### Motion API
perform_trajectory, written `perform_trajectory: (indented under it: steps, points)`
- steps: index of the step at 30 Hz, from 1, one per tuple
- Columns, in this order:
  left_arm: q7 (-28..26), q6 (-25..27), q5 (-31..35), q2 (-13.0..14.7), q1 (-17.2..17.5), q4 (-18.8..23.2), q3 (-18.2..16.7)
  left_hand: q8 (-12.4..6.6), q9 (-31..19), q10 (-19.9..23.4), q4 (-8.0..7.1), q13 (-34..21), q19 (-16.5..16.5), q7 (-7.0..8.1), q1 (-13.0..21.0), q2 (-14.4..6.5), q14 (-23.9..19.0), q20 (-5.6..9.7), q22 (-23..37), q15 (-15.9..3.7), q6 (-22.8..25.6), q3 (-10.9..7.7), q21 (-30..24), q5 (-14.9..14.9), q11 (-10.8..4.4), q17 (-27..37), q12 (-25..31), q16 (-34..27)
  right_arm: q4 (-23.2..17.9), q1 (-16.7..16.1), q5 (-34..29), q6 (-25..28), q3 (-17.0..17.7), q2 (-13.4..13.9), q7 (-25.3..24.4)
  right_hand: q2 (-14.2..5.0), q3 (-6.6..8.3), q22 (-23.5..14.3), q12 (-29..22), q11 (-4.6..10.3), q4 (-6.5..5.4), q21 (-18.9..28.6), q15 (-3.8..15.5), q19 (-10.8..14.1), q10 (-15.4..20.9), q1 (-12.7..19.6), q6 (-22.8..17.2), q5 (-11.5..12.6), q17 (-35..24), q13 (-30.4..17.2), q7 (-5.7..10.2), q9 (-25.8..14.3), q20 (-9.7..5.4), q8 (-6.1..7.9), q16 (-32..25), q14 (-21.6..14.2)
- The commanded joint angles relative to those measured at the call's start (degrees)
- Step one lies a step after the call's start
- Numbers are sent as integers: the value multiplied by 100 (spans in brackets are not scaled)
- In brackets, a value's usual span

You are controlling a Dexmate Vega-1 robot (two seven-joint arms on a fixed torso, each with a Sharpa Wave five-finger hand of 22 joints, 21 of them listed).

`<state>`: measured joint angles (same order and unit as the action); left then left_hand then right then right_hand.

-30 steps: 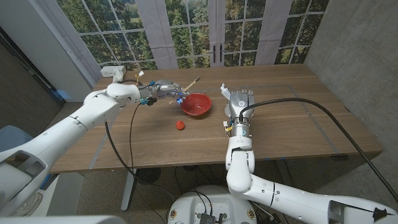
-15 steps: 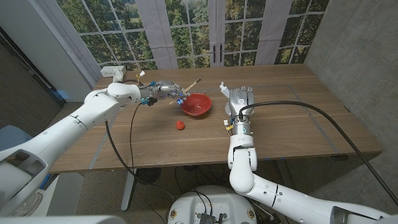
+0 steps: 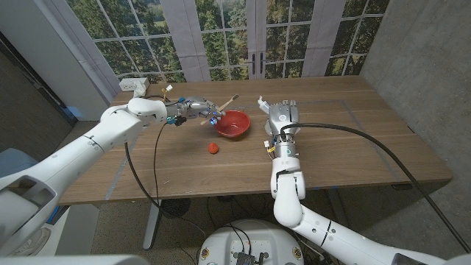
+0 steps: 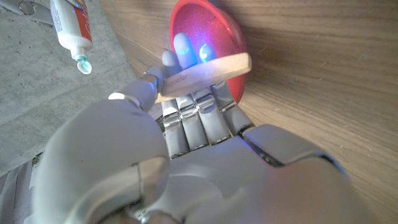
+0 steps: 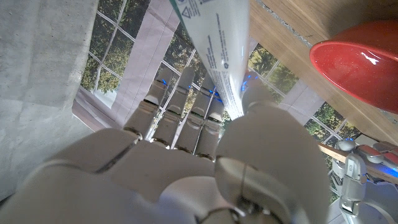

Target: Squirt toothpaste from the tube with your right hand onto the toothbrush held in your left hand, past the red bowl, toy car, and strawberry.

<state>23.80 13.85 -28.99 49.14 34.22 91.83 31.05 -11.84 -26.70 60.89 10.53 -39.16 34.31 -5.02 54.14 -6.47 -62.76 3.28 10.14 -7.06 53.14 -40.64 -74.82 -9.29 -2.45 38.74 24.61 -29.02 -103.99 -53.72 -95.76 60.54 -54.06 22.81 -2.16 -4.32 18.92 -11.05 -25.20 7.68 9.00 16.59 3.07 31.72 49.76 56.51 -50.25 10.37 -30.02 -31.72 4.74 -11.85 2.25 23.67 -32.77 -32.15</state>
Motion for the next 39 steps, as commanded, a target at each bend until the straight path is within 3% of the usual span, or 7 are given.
perform_trajectory:
  steps: [1,39]
  points:
    - [161,112,5,-19,-122,-53,100,18,-12,692,-39,-27,-28,-24,205,-262,-421,553,11,-628,56,-102,-22,-39,-674,32,19,6,103,-99,-605,-723,391,-212,293,-13,17,-17,23,12,-4,31,838,-10,25,36,-20,-13,-10,-30,5,-27,-32,36,12,-40]
    - [603,587,55,-165,-573,-268,405,41,4,719,-25,-31,0,-60,230,-250,-445,529,8,-629,77,-124,-63,-31,-633,21,-17,18,265,-24,-1256,-1374,594,-275,544,-53,46,-13,58,42,28,45,869,-13,65,130,-34,-13,-20,-48,52,-29,-76,38,49,-52]
